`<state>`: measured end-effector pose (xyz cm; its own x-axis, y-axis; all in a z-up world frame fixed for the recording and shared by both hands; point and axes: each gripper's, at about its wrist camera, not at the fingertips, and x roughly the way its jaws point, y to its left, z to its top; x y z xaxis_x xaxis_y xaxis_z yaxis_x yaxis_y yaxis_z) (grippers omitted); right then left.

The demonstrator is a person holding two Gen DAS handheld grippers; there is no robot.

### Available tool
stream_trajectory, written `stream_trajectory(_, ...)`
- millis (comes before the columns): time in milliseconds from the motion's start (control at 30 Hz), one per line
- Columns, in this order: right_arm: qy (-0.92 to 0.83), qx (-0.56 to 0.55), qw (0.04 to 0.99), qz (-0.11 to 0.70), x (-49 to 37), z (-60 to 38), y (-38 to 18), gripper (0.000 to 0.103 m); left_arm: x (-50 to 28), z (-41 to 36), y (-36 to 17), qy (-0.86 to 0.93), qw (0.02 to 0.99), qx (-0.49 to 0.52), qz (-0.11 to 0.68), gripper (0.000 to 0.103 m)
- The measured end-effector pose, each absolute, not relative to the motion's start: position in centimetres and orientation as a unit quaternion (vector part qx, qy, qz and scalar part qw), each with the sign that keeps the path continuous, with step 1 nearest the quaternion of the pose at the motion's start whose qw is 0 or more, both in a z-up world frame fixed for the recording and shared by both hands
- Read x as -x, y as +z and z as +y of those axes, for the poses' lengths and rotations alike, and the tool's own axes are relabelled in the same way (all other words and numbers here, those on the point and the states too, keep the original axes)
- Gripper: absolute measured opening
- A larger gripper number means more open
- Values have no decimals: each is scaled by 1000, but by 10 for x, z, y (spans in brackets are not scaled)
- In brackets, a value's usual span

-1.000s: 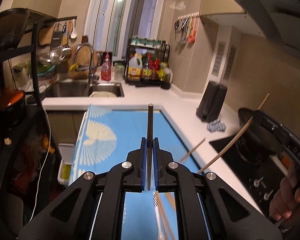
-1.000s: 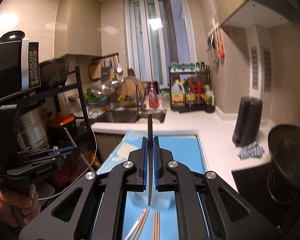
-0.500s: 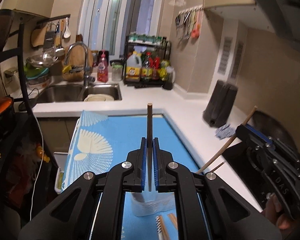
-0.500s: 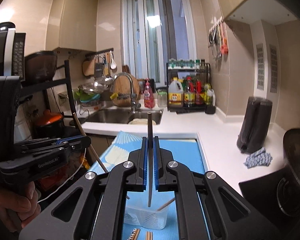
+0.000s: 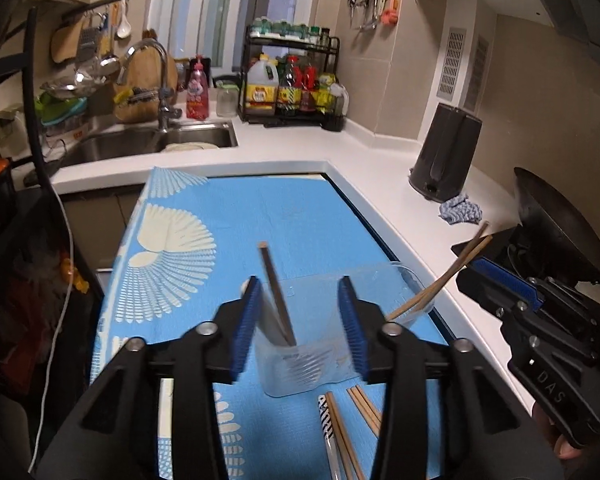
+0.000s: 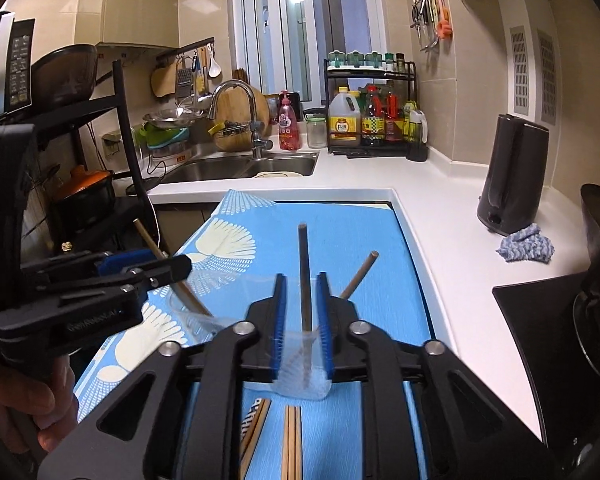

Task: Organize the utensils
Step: 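Lower the chopstick into the container and open the left tool while the right releases its chopstick there, then withdraw both open tools from the container toward the utensils on the cloth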

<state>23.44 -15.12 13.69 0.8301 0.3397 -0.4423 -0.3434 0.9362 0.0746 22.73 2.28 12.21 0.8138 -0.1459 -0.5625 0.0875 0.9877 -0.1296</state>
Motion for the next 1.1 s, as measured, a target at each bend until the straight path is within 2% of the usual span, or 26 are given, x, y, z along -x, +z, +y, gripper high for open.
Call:
stream_trajectory(67, 175, 8, 959, 225, -225, -154, 140, 35, -216, 25, 129, -56, 956, 52, 284, 54)
stream_trajectory(300, 164, -1, 969, 182, -176, -171, 161, 37, -162, 24, 151, -52, 973, 45, 221, 76)
stream_trajectory(467, 145, -6, 981, 131, -126, -185, 160, 38, -126, 22, 139, -45, 976, 51, 209, 77)
stream_trajectory(567, 134, -13, 982, 134, -110, -194, 148, 38, -114, 19, 119, -34, 974, 49, 219, 77)
stream_trajectory(767, 100, -10, 977, 191, -102, -210, 102, 37, -96, 19, 74, -16, 965, 58, 255, 70)
stream_trajectory(1000, 118, -2, 961, 249, -91, -214, 54, 36, -76, 18, 26, -16, 954, 51, 294, 54)
stream_trajectory(1100, 124, 2, 956, 267, -87, -214, 34, 28, -65, 21, 7, -11, 951, 60, 304, 43)
